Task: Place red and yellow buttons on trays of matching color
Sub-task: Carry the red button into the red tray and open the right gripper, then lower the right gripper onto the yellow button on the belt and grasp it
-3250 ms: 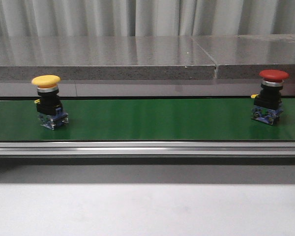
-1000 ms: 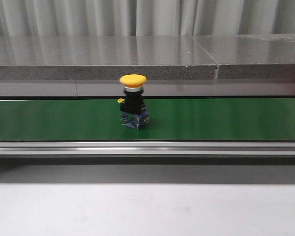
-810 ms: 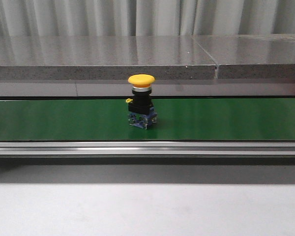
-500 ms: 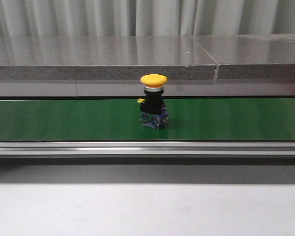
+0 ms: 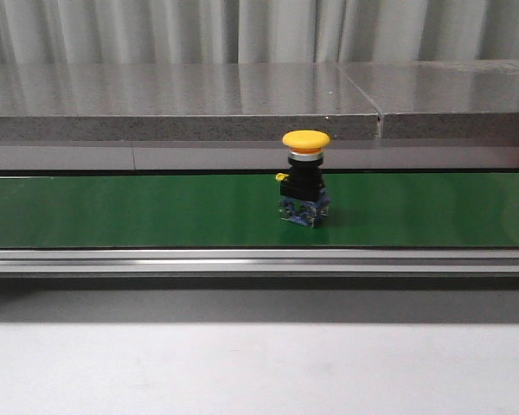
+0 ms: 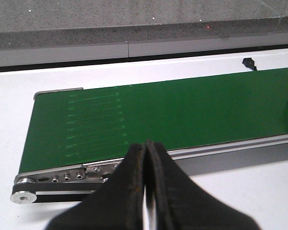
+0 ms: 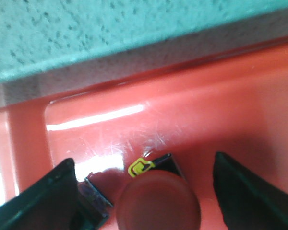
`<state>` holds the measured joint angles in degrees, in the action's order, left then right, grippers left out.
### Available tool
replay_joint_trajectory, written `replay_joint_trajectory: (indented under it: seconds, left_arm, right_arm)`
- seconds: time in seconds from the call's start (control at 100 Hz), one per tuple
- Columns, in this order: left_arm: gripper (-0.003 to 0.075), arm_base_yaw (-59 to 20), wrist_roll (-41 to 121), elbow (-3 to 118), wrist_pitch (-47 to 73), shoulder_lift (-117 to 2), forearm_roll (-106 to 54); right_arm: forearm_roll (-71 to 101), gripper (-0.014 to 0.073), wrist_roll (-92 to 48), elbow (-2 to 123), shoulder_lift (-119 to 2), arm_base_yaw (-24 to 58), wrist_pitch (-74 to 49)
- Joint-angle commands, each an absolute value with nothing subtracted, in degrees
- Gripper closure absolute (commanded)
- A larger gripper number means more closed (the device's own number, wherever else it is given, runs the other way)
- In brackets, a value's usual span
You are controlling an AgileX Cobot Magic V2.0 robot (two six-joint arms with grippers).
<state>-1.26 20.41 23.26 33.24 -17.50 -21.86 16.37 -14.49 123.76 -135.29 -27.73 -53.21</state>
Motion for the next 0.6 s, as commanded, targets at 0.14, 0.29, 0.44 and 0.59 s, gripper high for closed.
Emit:
replay_joint_trajectory:
  seconds: [0.14,0.29,0.44,0.59]
  left_arm:
    - [0.0739,-1.5,19.9,24.7,29.3,-17.9,-23.3]
    - [0.0739,-1.5,19.9,24.7,29.3,-17.9,-23.3]
    - [0.0739,-1.5,19.9,24.7,29.3,-17.9,-23.3]
    - [0.0739,-1.5,19.9,24.7,29.3,-17.9,-23.3]
  right_arm:
    - [17.9,0.0001,-15.0,125.7,-125.8,-28.7,-52.6]
    - [18.9,0.0001,-15.0,125.7,-121.2,-28.8,-54.1]
    - [19.6,0.0001,-15.0,125.6,-115.9,-28.7,-58.0]
    - [20.5,0.0001,-15.1,125.6,-110.7,-28.4,-63.3]
